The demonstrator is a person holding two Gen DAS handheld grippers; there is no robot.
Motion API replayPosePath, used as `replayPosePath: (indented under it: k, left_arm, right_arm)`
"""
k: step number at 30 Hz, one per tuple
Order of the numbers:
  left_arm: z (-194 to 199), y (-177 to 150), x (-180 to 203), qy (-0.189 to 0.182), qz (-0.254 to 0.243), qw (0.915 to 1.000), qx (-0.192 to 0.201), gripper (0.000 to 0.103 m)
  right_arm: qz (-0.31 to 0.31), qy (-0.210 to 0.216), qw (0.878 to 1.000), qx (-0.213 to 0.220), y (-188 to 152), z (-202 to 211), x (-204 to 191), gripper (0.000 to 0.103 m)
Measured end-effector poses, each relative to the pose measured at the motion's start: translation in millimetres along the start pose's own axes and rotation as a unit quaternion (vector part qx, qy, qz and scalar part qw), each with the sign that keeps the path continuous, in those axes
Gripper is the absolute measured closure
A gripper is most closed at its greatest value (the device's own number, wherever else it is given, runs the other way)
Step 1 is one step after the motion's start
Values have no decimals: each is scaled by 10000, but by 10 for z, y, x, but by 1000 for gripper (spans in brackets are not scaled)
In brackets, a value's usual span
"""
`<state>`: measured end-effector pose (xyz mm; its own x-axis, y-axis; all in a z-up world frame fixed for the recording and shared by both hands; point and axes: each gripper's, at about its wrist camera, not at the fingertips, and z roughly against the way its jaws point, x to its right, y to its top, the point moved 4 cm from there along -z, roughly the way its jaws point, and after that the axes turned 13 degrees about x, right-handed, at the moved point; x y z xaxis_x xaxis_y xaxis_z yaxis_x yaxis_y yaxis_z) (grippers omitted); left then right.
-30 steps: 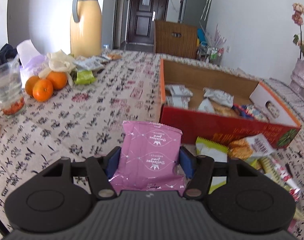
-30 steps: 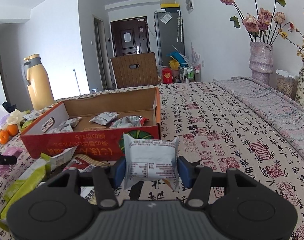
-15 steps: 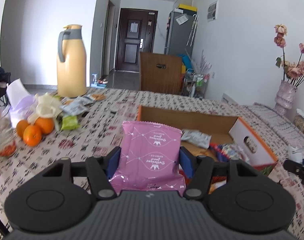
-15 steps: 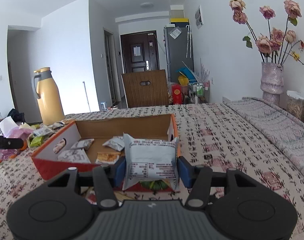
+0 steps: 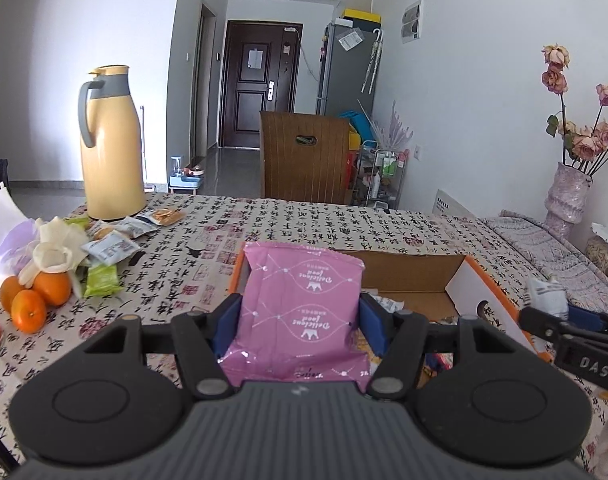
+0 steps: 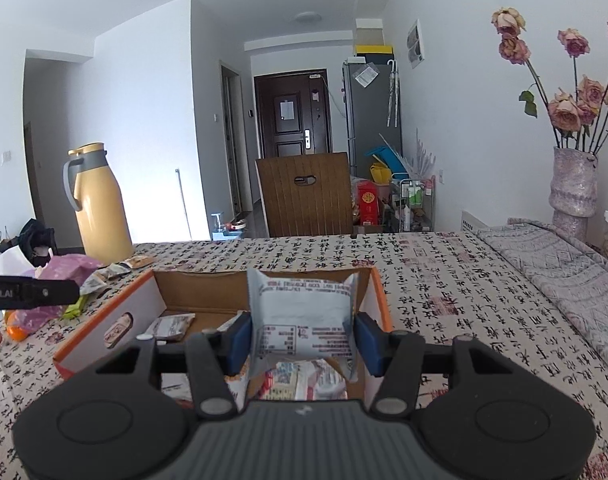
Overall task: Organize snacks
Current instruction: 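Carry both packets into the cardboard box and open both tools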
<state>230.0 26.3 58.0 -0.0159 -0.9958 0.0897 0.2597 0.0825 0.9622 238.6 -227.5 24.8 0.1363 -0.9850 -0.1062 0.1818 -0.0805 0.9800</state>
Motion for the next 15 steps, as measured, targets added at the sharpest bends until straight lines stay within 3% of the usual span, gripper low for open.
replayPosePath:
  k: [15]
  left_arm:
    - [-655, -135, 104, 349, -137, 9983, -437, 40]
  right_arm:
    - [387, 32, 9968, -699, -193, -712, -207, 49]
